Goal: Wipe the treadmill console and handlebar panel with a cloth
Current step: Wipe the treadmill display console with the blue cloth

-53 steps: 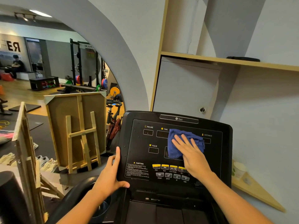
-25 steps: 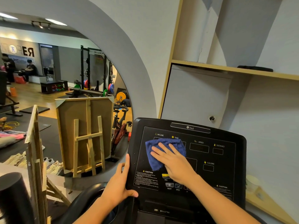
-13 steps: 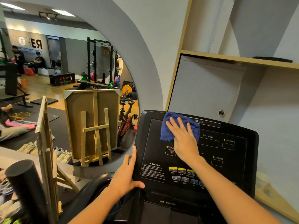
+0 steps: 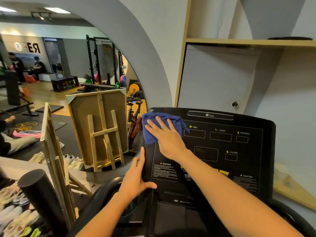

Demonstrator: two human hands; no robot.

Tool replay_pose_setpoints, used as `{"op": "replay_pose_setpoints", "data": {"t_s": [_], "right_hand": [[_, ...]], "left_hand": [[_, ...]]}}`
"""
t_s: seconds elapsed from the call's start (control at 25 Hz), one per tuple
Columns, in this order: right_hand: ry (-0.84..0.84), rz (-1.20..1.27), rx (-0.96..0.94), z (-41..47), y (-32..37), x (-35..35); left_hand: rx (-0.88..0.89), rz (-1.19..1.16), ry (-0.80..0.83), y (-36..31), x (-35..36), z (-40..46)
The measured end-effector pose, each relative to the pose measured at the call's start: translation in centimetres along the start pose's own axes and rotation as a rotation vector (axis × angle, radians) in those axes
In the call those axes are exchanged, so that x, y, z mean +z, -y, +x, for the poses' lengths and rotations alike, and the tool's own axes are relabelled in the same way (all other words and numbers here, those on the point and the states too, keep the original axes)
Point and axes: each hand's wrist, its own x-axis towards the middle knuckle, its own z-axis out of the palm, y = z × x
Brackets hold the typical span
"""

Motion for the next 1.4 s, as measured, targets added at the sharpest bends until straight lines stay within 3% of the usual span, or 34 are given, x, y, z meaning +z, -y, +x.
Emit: {"op": "replay_pose_setpoints", "data": {"t_s": [0.28, 0.48, 0.76, 0.96, 1.24, 1.4], "right_hand": [[0.135, 0.044, -0.144, -7.0, 0.3, 2.0], [0.182, -0.011, -0.117, -10.5, -2.7, 0.8], [0.065, -0.049, 0.081, -7.4, -3.6, -0.6], [0.001, -0.028, 0.12, -5.1, -1.3, 0.5], [0.082, 0.065, -0.032, -5.4, 2.2, 2.3], [0.148, 0.108, -0.135, -8.4, 3.4, 3.9]], "left_hand": [[-0.071, -0.073, -0.042, 0.7, 0.9, -1.0], [-0.077, -0.054, -0.03, 0.7, 1.0, -0.9], [-0.062, -0.085, -0.034, 1.0, 1.2, -0.6], [-0.051, -0.055, -0.049, 1.1, 1.2, -0.7], [0.003, 0.03, 0.033, 3.5, -1.6, -0.9], [-0.009, 0.008, -0.135, 2.5, -4.7, 1.2]]}}
